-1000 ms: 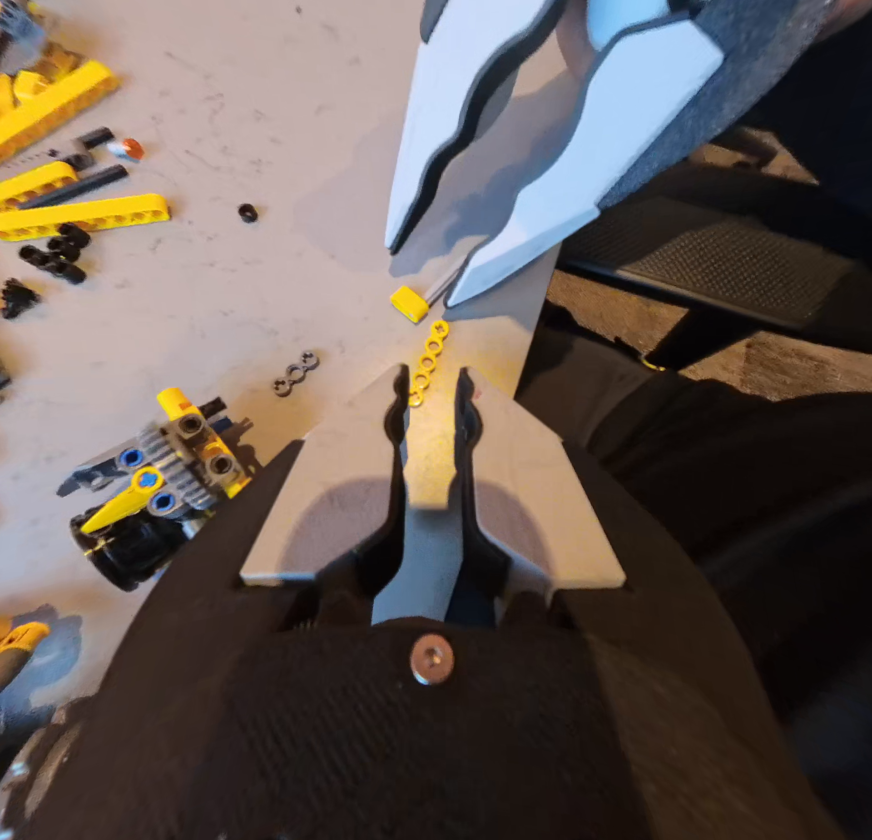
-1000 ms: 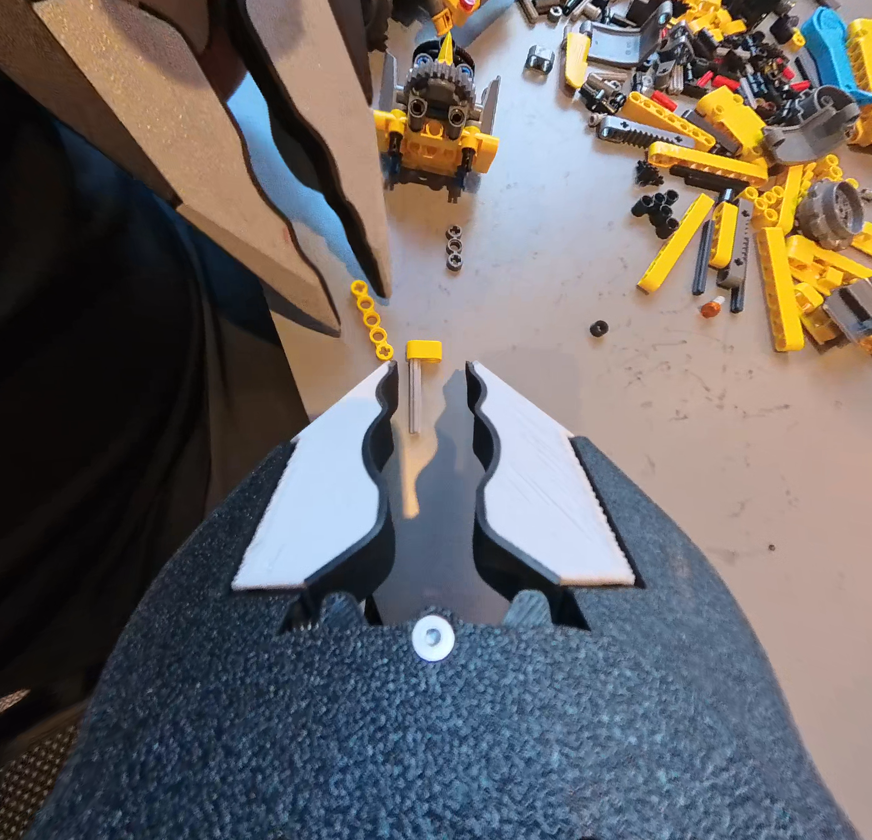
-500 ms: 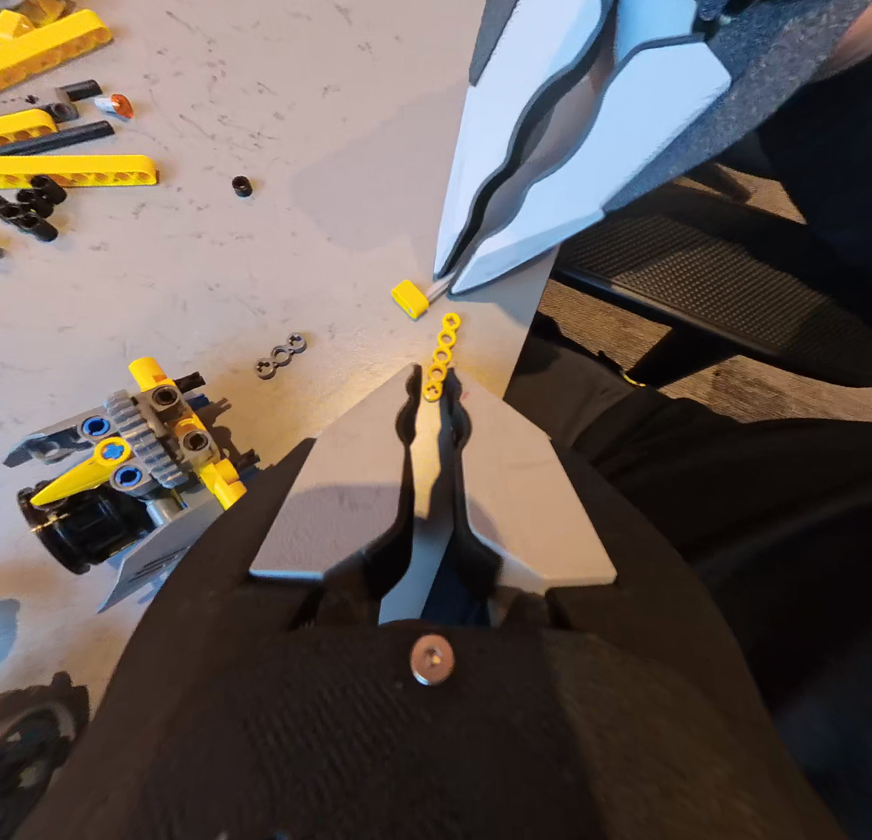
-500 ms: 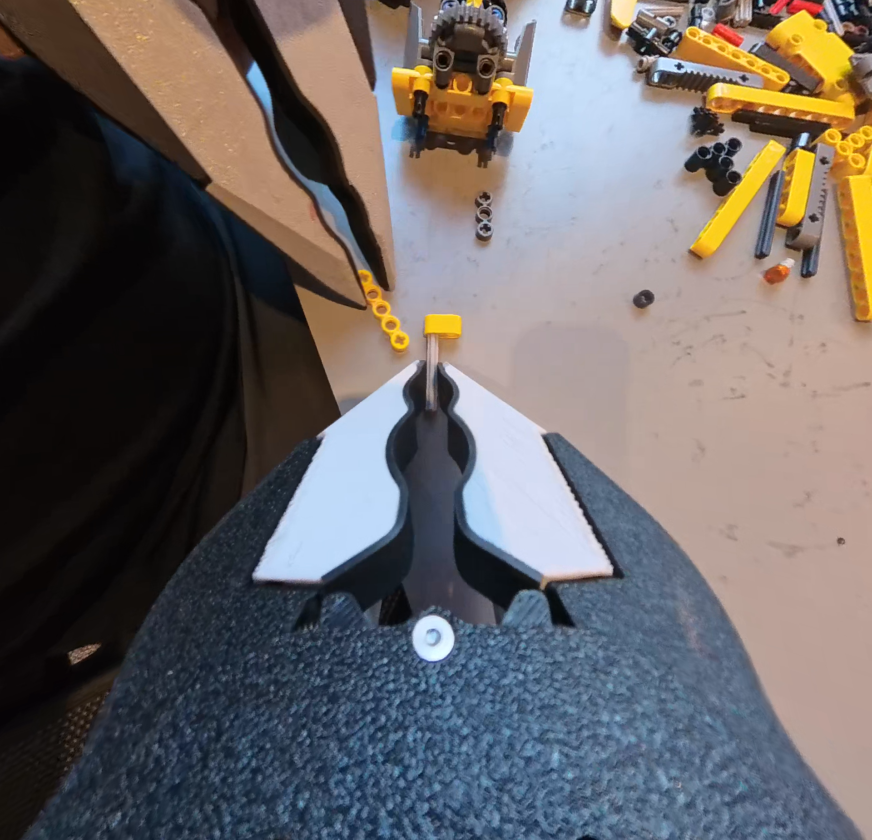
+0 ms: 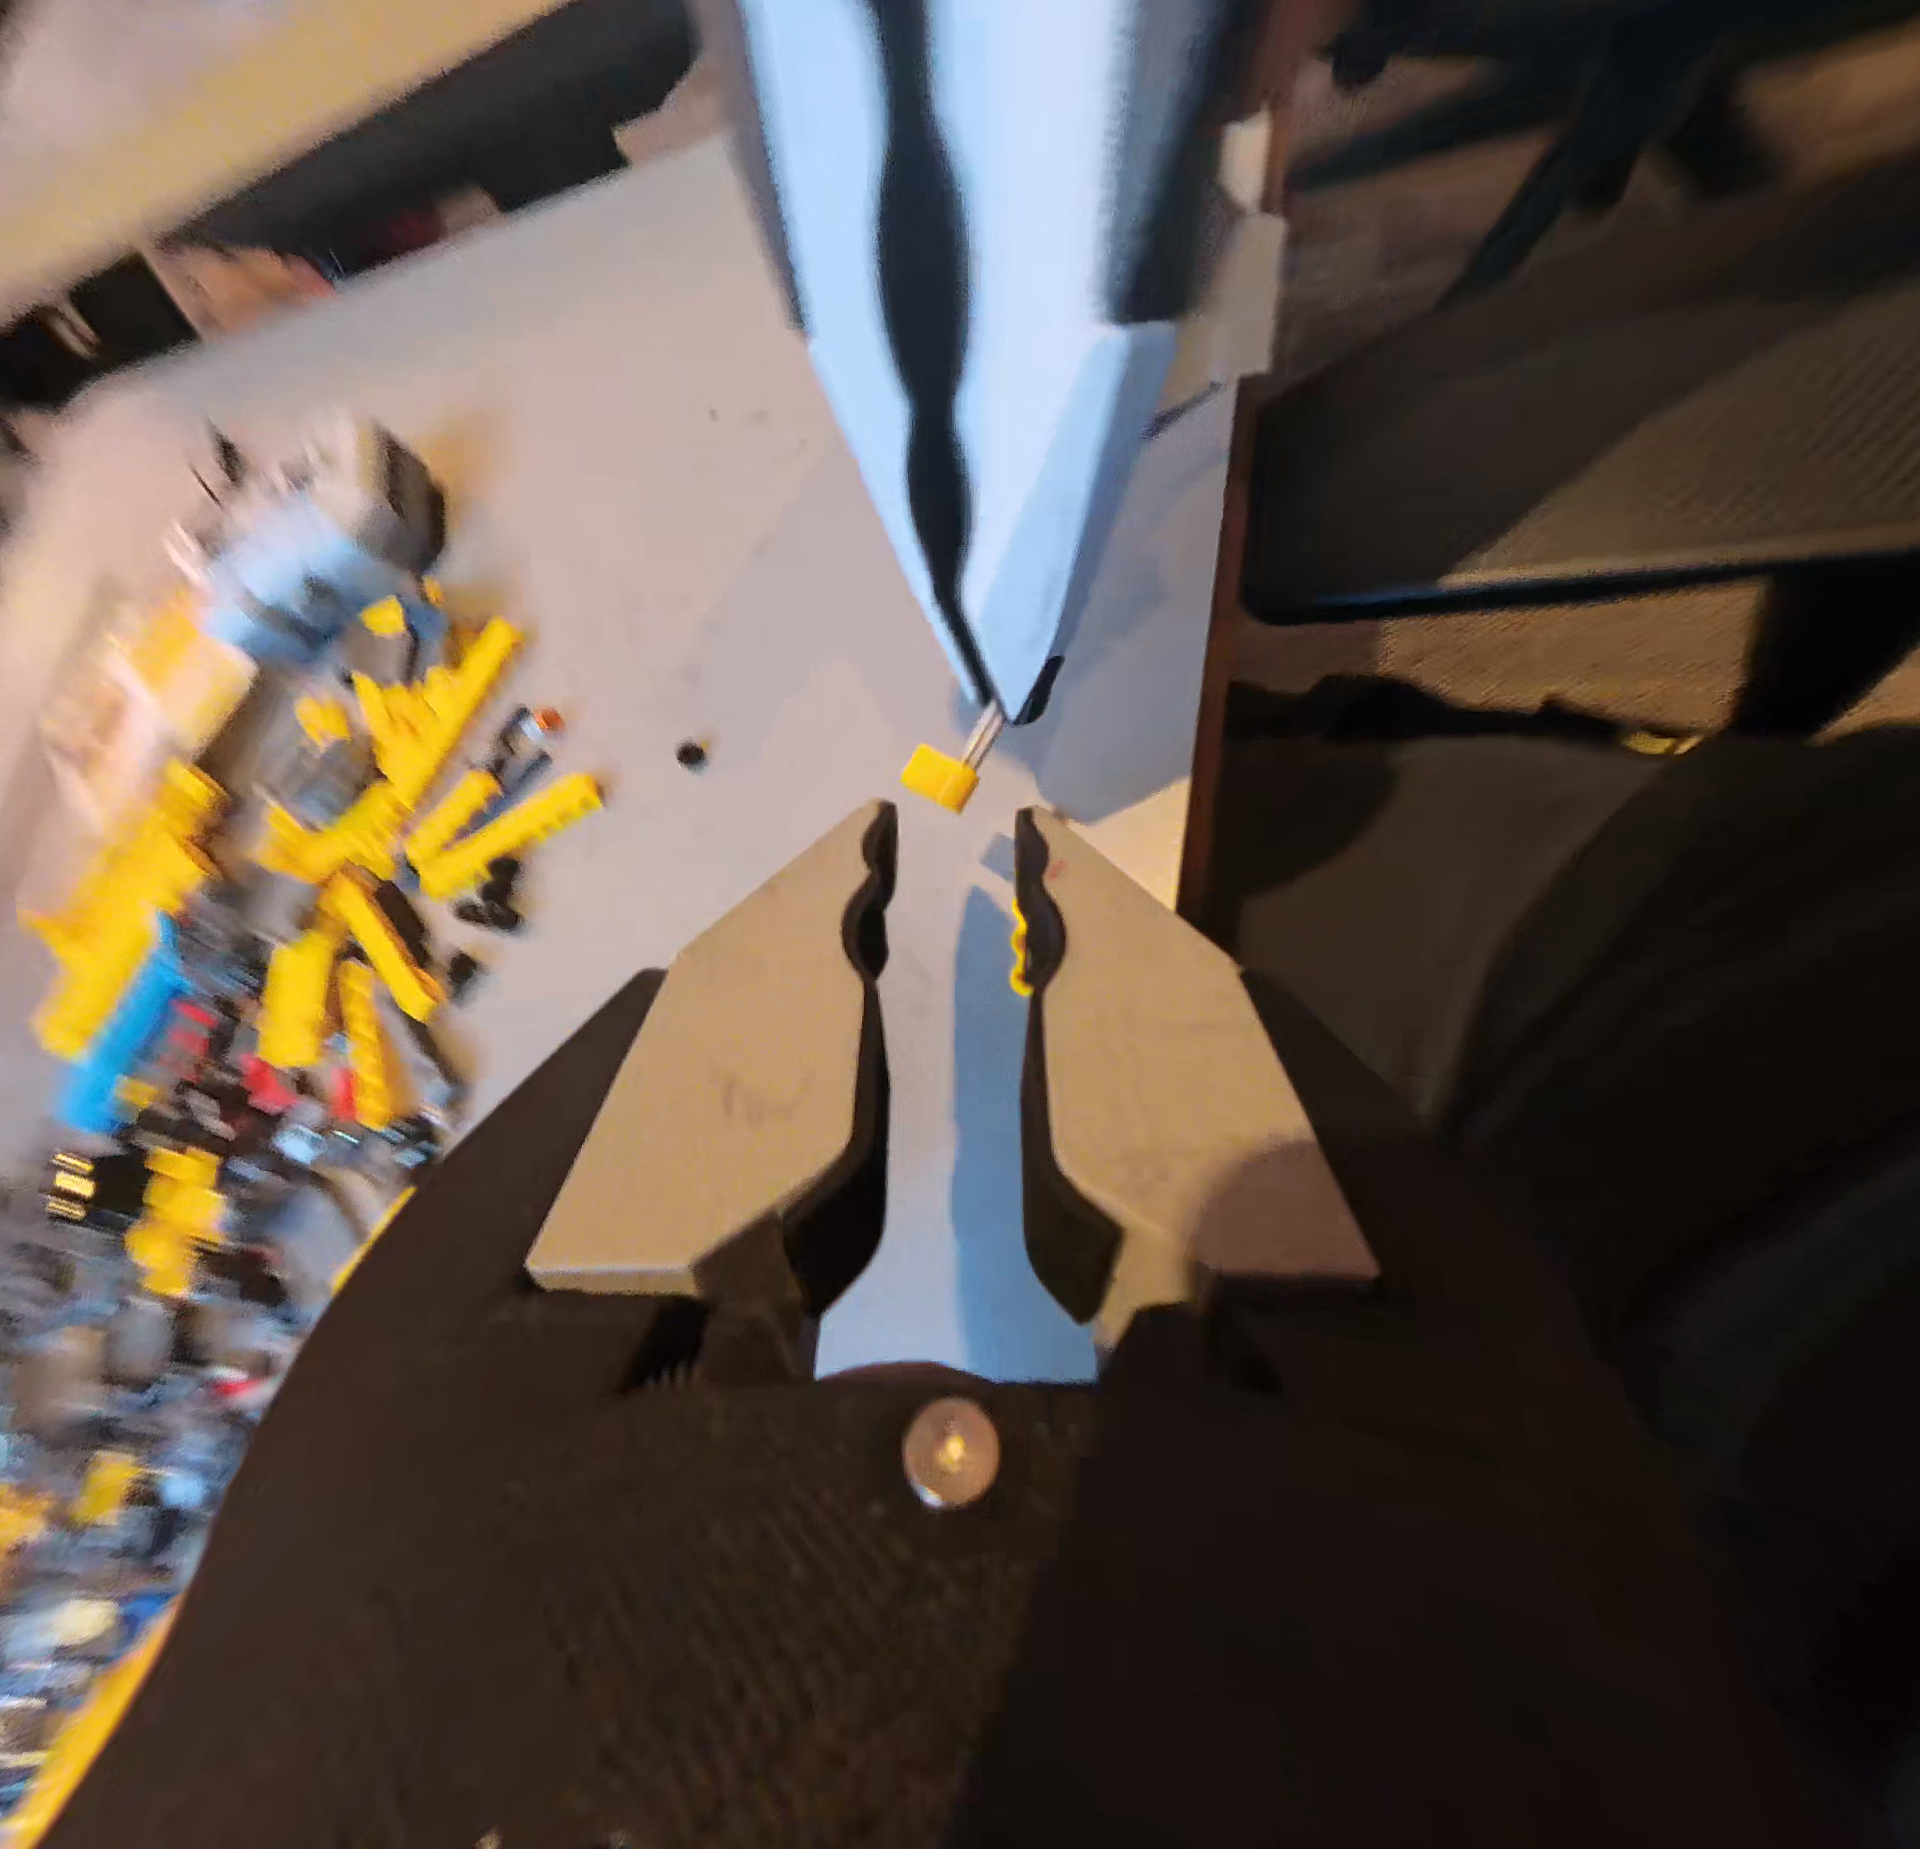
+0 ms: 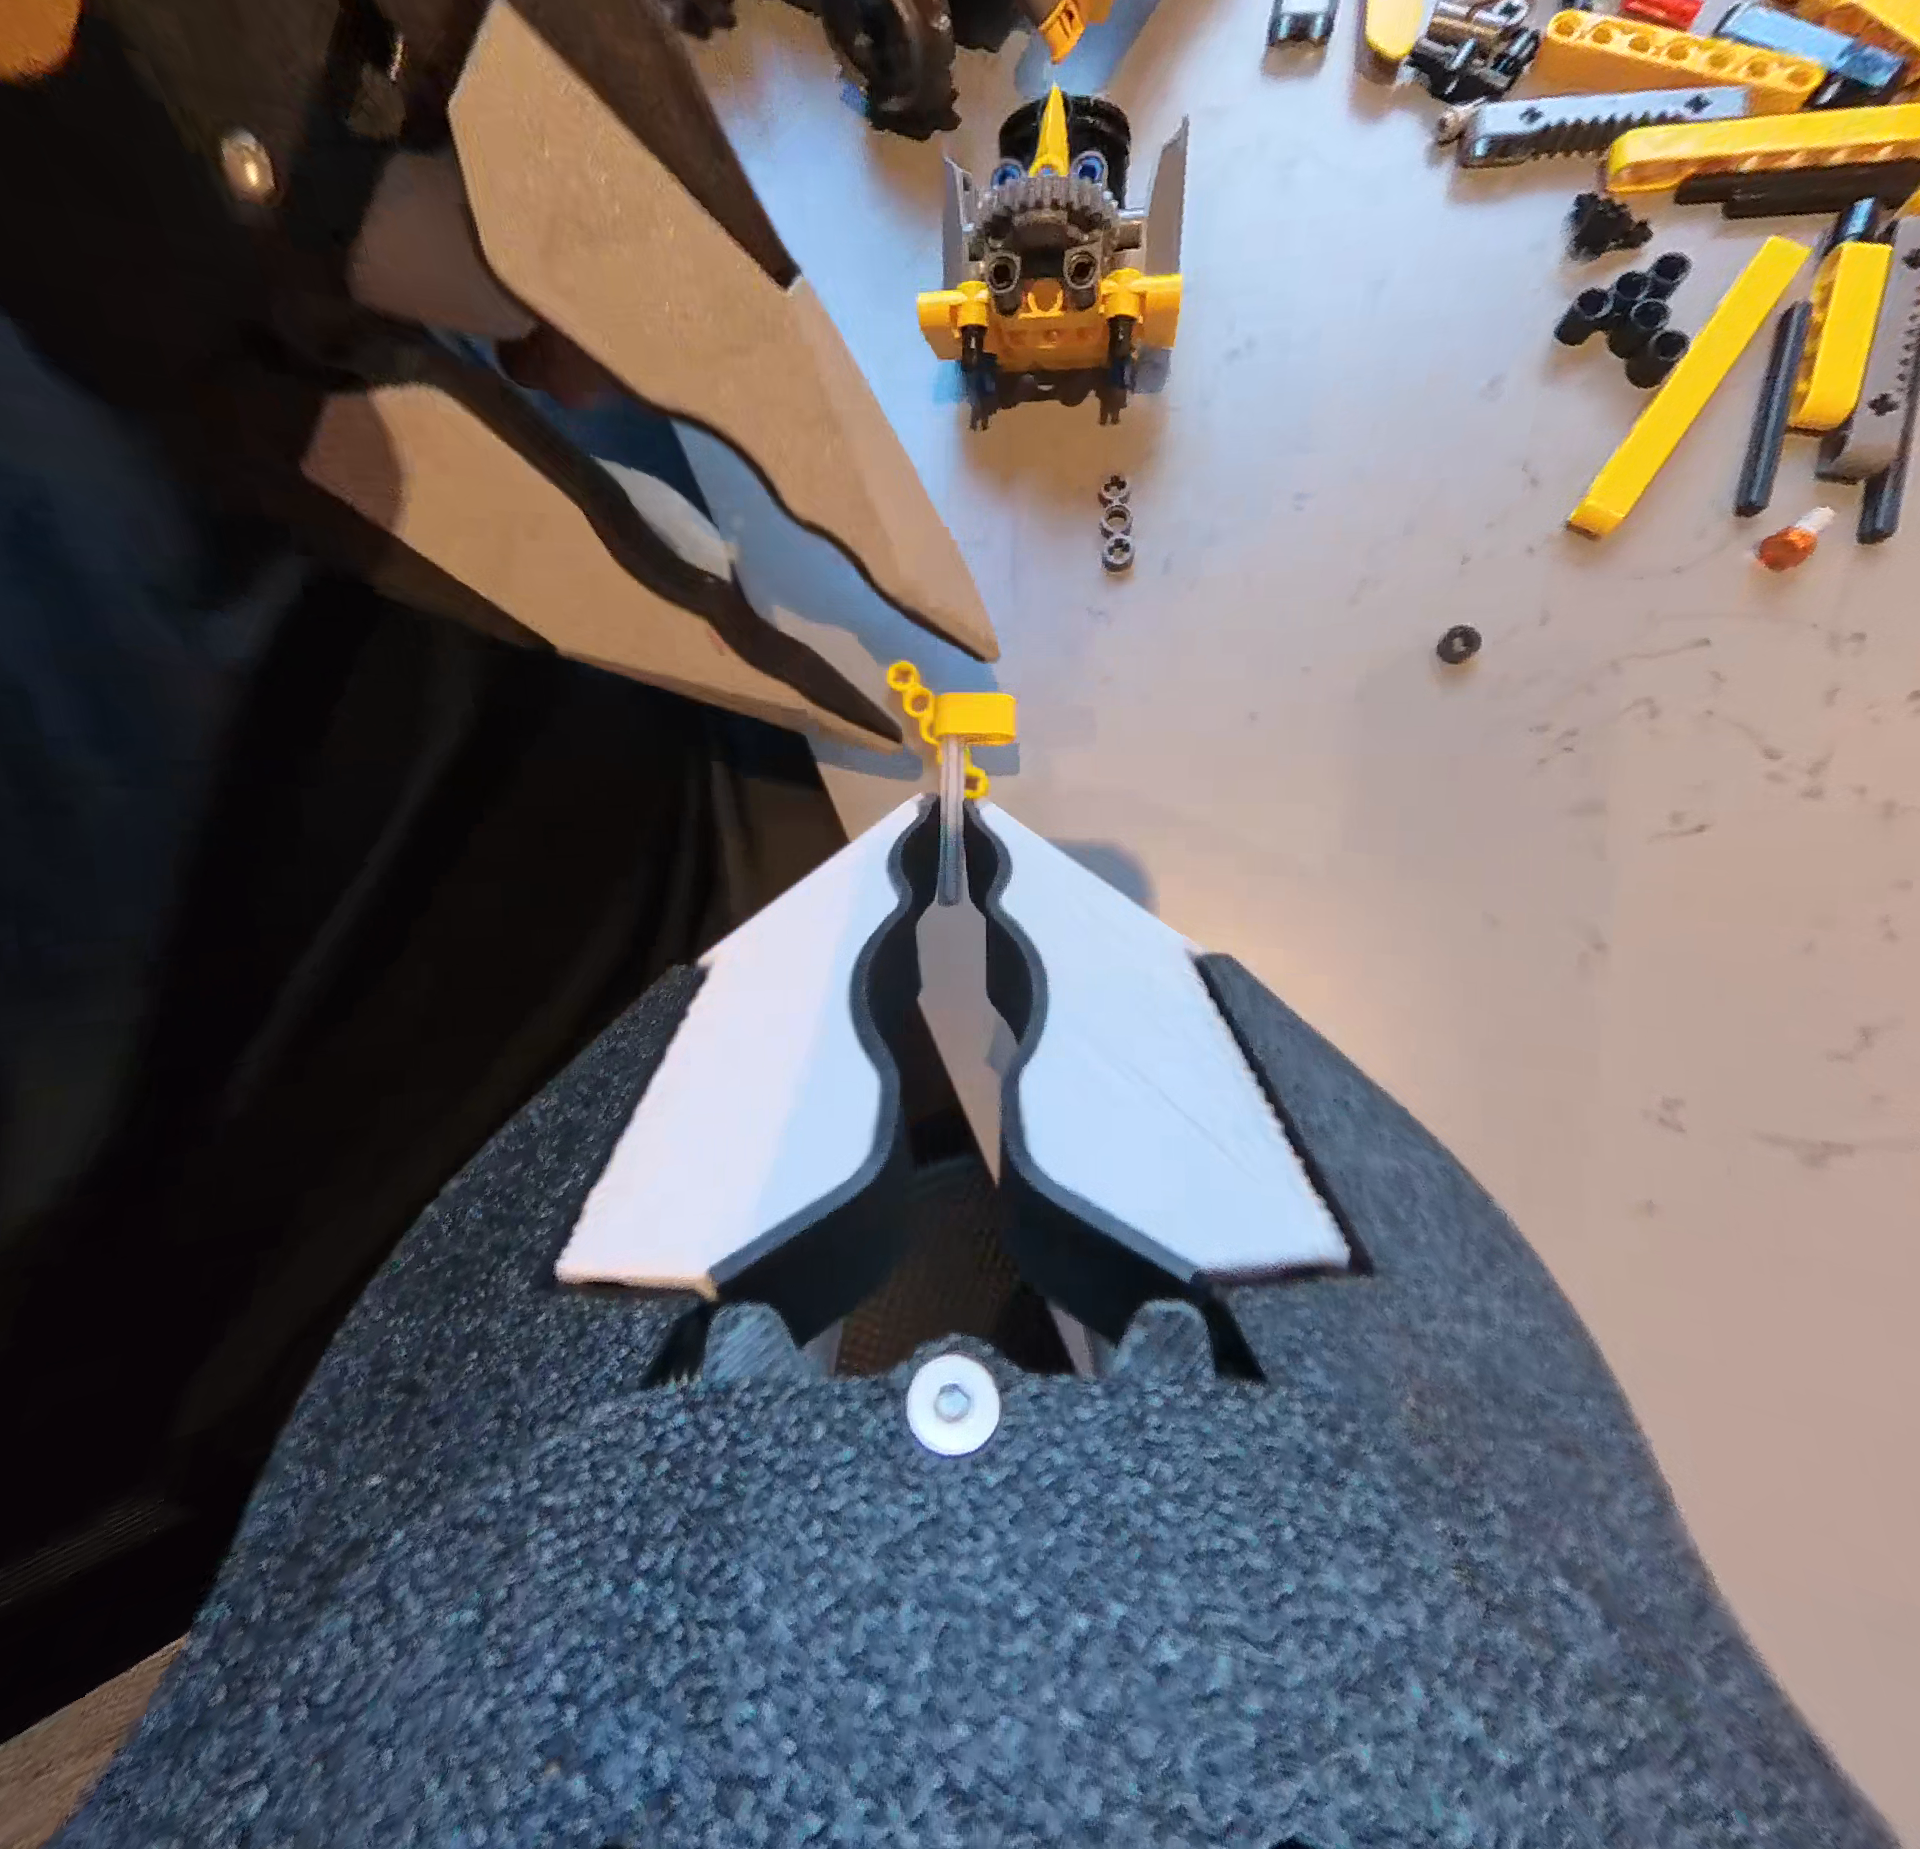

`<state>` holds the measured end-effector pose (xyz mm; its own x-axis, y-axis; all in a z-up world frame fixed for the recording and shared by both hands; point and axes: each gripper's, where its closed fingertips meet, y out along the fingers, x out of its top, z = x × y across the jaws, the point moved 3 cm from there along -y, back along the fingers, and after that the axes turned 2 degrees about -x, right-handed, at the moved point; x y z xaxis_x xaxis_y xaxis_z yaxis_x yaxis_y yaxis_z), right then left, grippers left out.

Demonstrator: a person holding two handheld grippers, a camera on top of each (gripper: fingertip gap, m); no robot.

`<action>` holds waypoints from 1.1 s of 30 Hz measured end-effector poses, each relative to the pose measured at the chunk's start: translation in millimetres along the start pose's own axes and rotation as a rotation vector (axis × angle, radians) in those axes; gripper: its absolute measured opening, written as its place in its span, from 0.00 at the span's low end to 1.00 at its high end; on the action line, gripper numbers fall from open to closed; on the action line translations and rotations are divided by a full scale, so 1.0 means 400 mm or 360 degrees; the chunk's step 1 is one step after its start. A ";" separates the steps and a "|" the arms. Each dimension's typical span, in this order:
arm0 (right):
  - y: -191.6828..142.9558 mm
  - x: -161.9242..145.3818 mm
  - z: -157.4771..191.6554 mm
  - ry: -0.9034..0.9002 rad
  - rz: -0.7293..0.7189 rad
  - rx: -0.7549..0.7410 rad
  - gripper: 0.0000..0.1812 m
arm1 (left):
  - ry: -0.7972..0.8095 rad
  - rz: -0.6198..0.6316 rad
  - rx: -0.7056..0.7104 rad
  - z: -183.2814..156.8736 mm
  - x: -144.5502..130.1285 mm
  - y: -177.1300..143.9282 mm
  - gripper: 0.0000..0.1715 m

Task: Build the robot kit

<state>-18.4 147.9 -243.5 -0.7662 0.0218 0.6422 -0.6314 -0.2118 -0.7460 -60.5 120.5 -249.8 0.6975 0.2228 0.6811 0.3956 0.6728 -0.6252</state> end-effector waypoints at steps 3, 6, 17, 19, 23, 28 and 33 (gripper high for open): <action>0.002 0.005 0.008 0.0088 0.0004 0.0085 0.02 | 0.0169 0.0010 0.0072 -0.009 0.001 0.006 0.12; 0.007 0.006 0.012 0.0170 -0.0012 0.0152 0.02 | 0.0281 0.0036 0.0140 -0.010 -0.010 0.013 0.09; -0.035 0.041 0.006 0.0013 -0.0283 0.0064 0.10 | -0.0060 -0.0177 -0.0011 -0.014 -0.003 0.009 0.03; -0.053 0.041 0.010 -0.0054 -0.0357 0.0069 0.10 | -0.0141 -0.0295 -0.0099 -0.021 0.012 -0.002 0.02; -0.078 0.032 0.034 -0.0197 -0.0451 0.0110 0.10 | -0.0246 -0.0410 -0.0207 -0.026 0.021 -0.014 0.03; -0.090 0.029 0.055 -0.0336 -0.0496 0.0127 0.10 | -0.0271 -0.0544 -0.0293 -0.035 0.041 -0.030 0.03; -0.082 0.034 0.072 -0.0459 -0.0496 0.0111 0.03 | -0.0299 -0.0558 -0.0348 -0.040 0.044 -0.030 0.03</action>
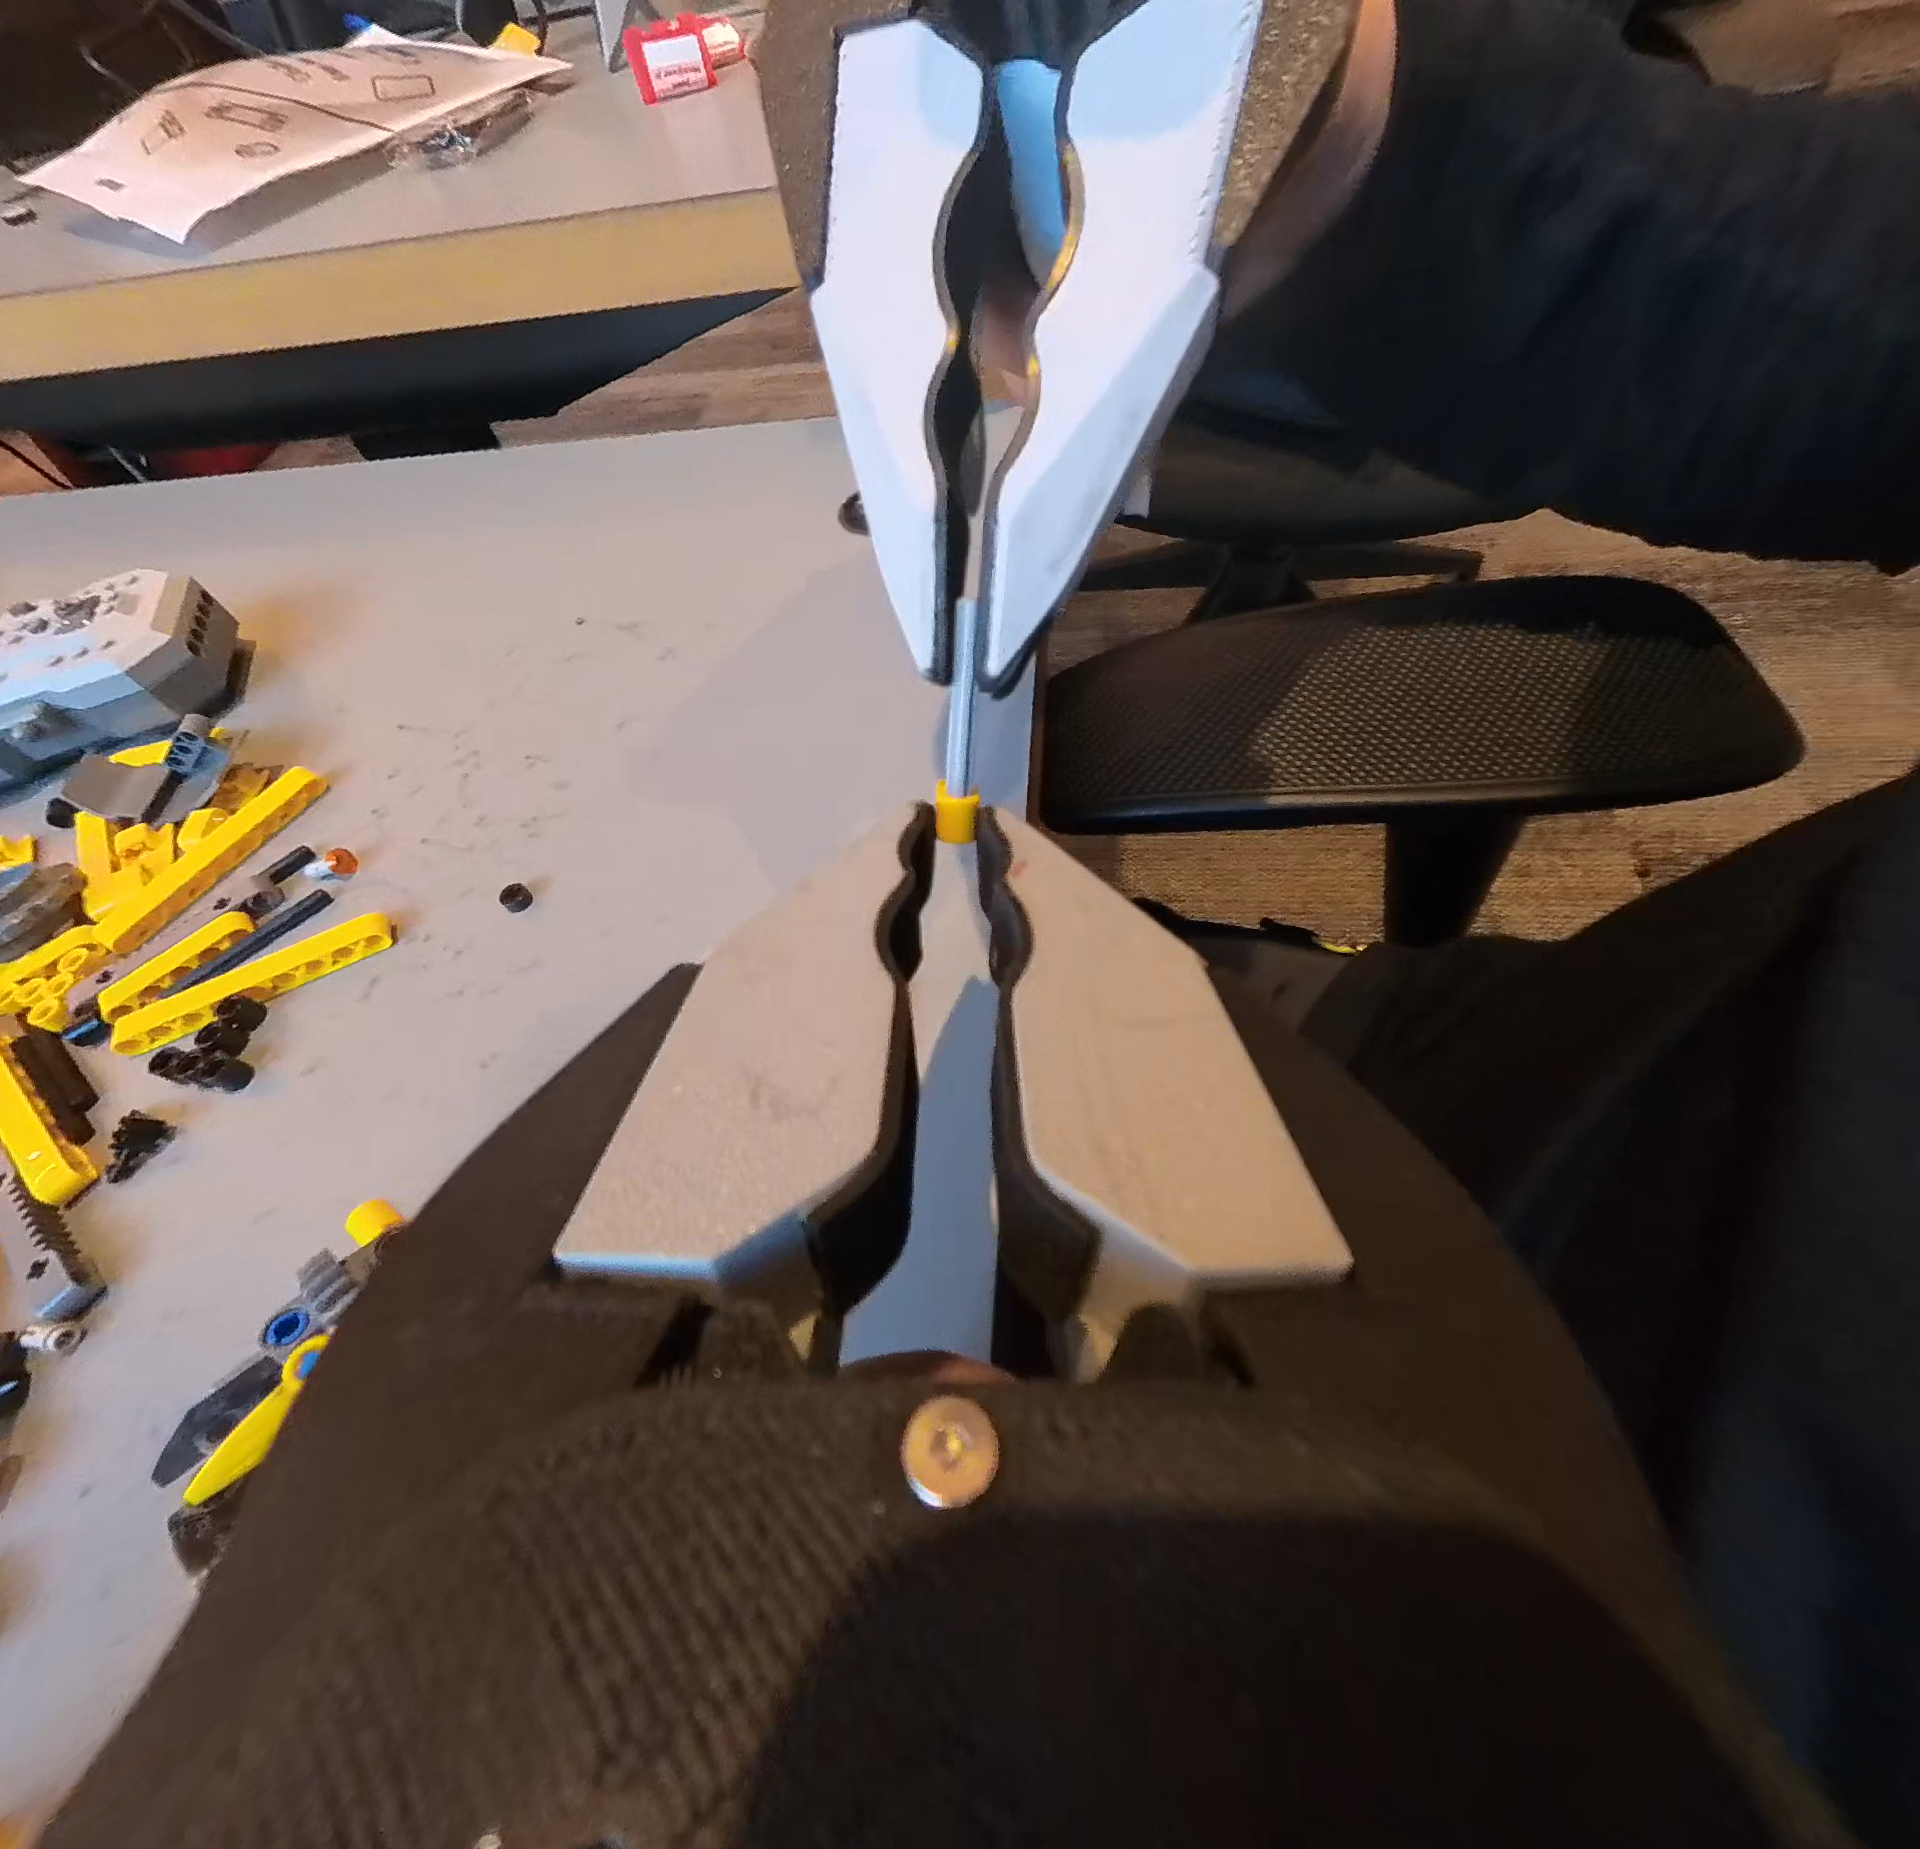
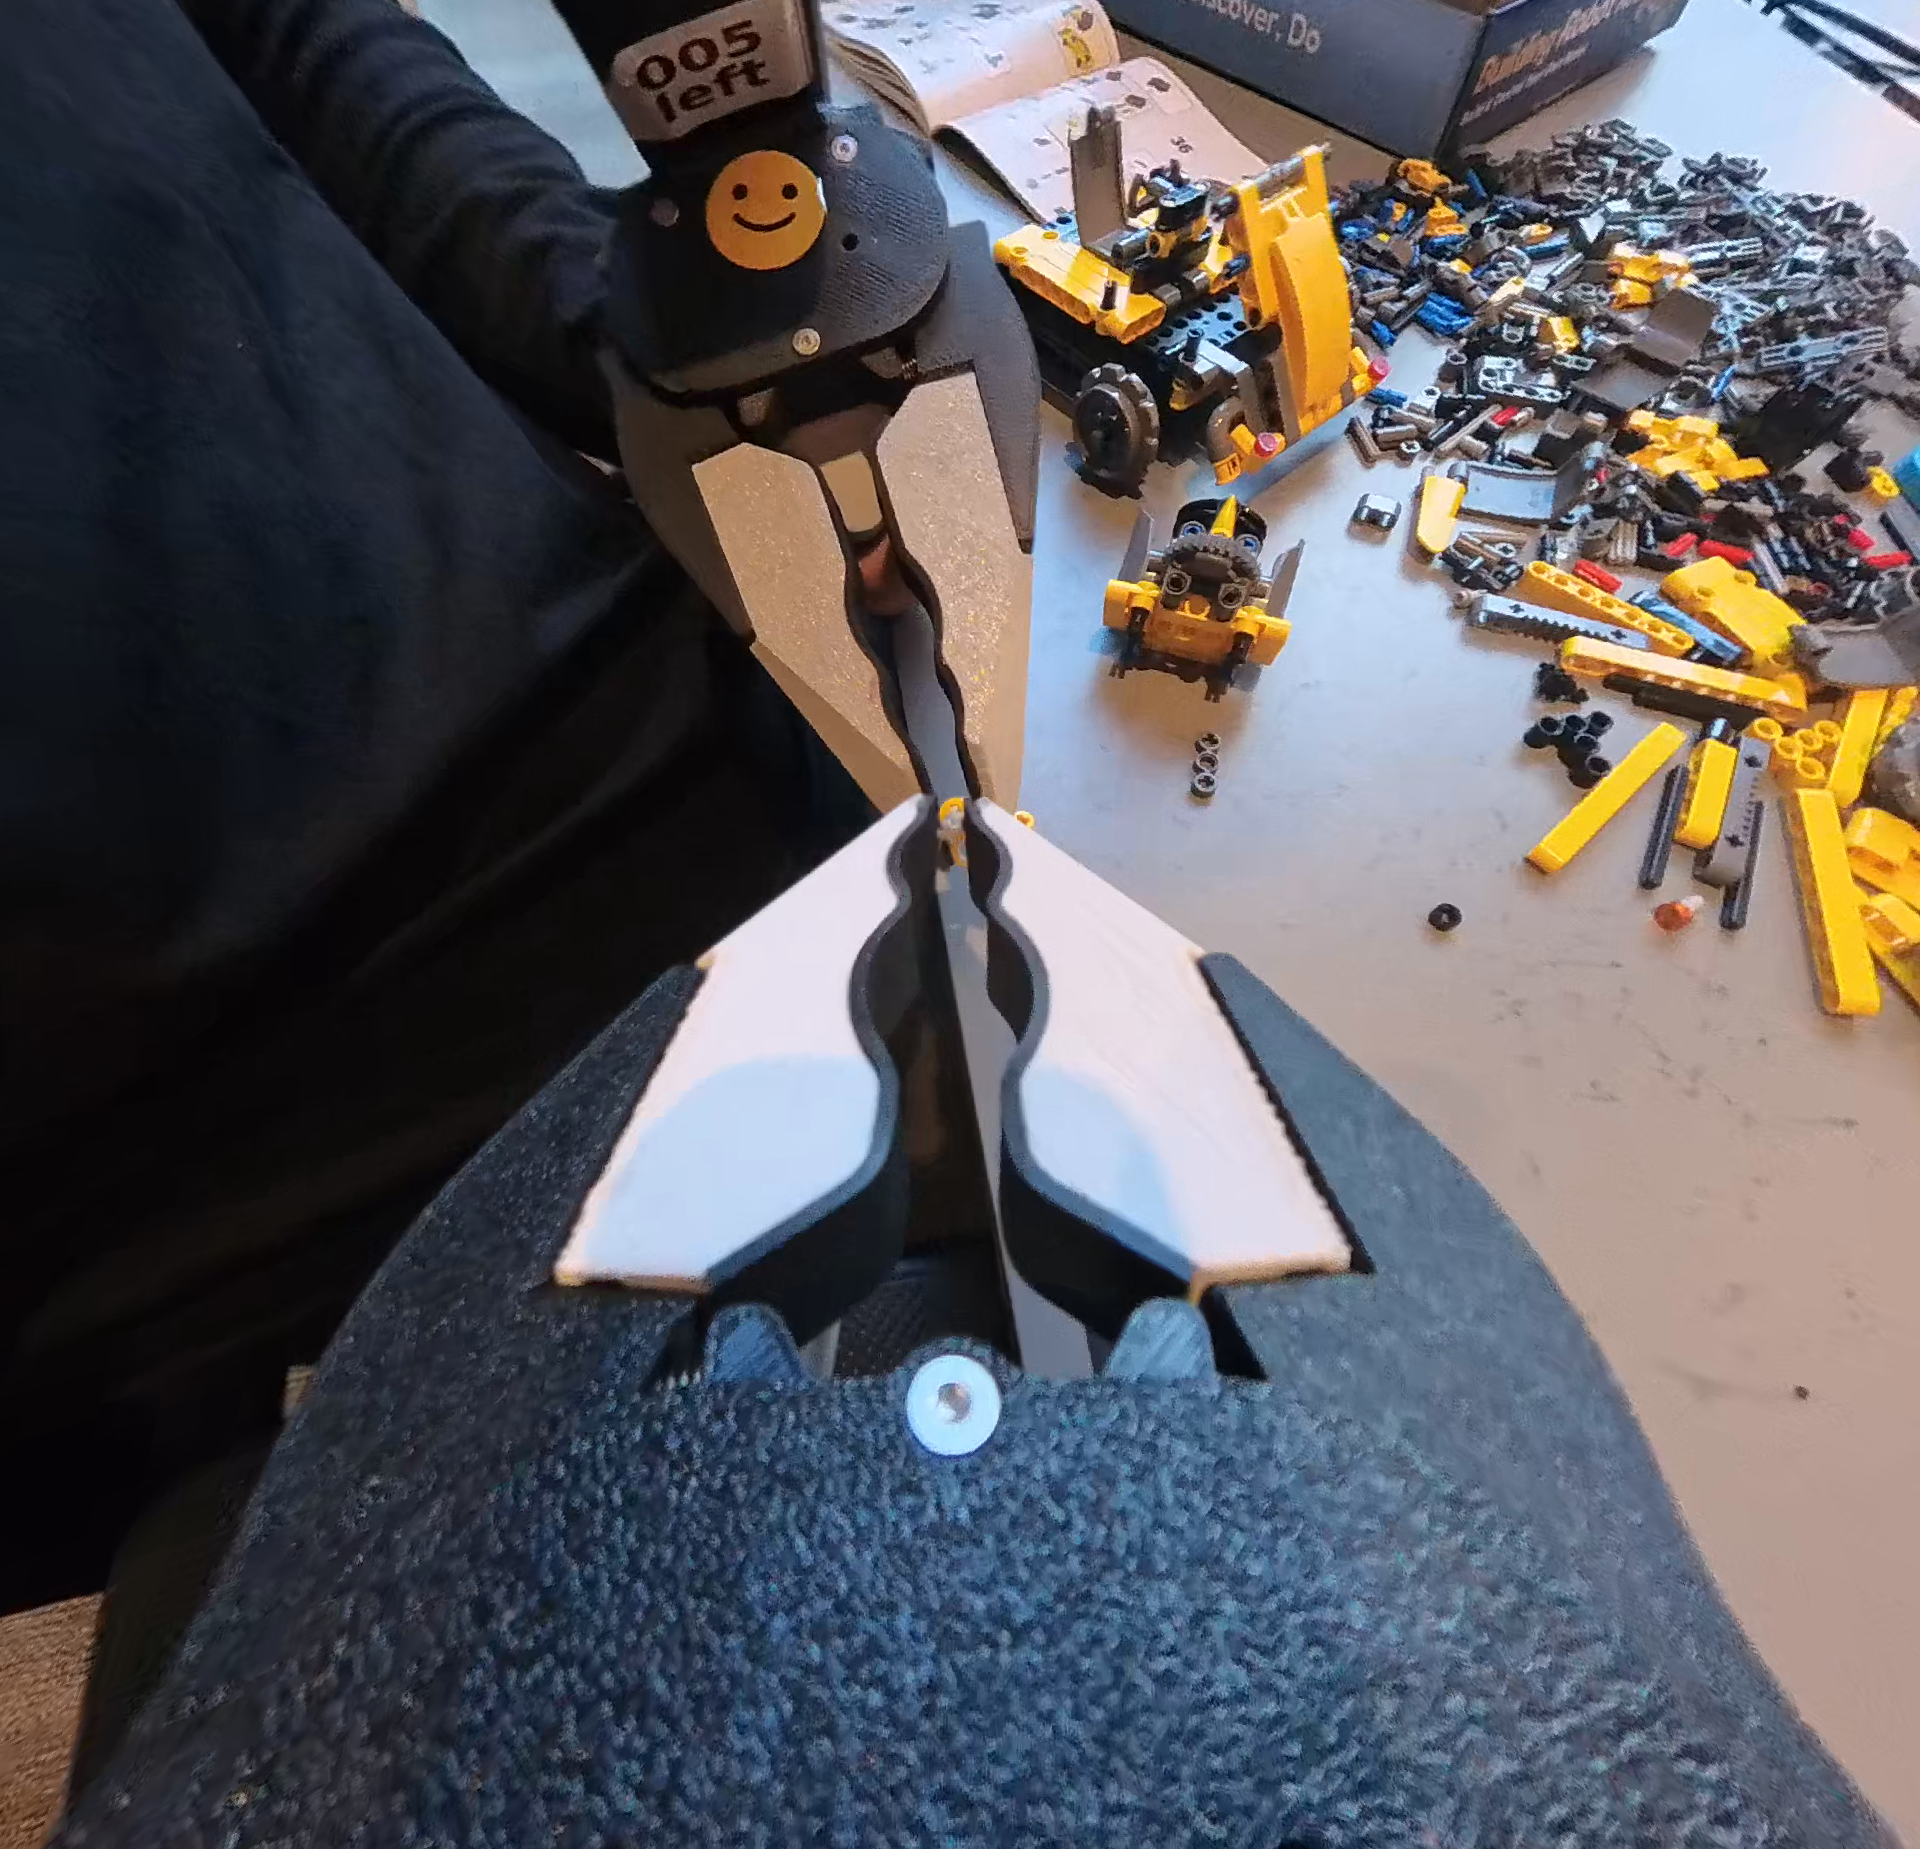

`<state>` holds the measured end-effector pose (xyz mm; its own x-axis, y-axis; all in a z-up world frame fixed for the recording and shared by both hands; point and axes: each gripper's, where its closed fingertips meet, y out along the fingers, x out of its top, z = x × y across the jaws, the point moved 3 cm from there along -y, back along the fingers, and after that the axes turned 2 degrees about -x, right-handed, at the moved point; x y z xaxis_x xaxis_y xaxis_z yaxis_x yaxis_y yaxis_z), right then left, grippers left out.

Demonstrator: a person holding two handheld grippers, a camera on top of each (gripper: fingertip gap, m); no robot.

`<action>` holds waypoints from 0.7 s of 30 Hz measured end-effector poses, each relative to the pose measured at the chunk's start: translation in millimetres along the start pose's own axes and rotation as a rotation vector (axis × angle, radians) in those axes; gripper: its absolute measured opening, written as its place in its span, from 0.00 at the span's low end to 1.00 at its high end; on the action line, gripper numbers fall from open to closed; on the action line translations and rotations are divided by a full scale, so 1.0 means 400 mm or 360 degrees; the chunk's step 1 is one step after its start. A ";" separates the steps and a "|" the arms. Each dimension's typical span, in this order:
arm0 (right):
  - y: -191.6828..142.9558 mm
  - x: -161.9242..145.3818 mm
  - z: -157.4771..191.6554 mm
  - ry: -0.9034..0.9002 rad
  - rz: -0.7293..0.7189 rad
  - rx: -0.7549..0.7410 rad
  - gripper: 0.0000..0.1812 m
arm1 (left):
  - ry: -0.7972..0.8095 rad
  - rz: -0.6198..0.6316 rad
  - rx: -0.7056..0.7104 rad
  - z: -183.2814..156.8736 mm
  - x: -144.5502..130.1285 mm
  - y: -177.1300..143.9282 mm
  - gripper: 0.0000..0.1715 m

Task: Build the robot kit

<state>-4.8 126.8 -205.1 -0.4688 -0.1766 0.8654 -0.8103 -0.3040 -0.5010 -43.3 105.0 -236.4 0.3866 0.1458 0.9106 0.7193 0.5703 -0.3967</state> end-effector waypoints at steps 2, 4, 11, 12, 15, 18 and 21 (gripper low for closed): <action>0.002 0.002 -0.001 -0.0014 0.0006 -0.0017 0.02 | -0.0030 -0.0005 -0.0015 0.002 0.000 -0.002 0.03; 0.005 0.005 -0.005 0.0006 0.0012 -0.0024 0.02 | -0.0072 0.0000 -0.0024 0.006 -0.002 -0.002 0.03; 0.015 -0.017 -0.044 0.0194 0.0225 -0.0095 0.02 | -0.0355 0.0274 -0.0031 0.023 -0.060 -0.009 0.12; 0.017 -0.022 -0.049 0.0203 0.0272 -0.0112 0.02 | -0.0343 0.0336 0.0003 0.028 -0.077 -0.014 0.12; 0.031 -0.037 -0.056 0.0232 0.0405 -0.0110 0.03 | -0.0263 0.0462 0.0074 0.034 -0.109 -0.023 0.09; 0.054 -0.053 -0.064 0.0257 0.0519 -0.0100 0.03 | -0.0240 0.0524 0.0090 0.037 -0.119 -0.016 0.10; 0.071 -0.062 -0.070 0.0256 0.0588 -0.0079 0.03 | -0.0253 0.0561 0.0074 0.040 -0.125 -0.005 0.09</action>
<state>-26.0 149.0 -240.9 -0.7776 -0.1156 0.6180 -0.5909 -0.2014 -0.7812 -73.4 109.2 -279.4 0.5085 0.4605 0.7276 0.5300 0.4986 -0.6860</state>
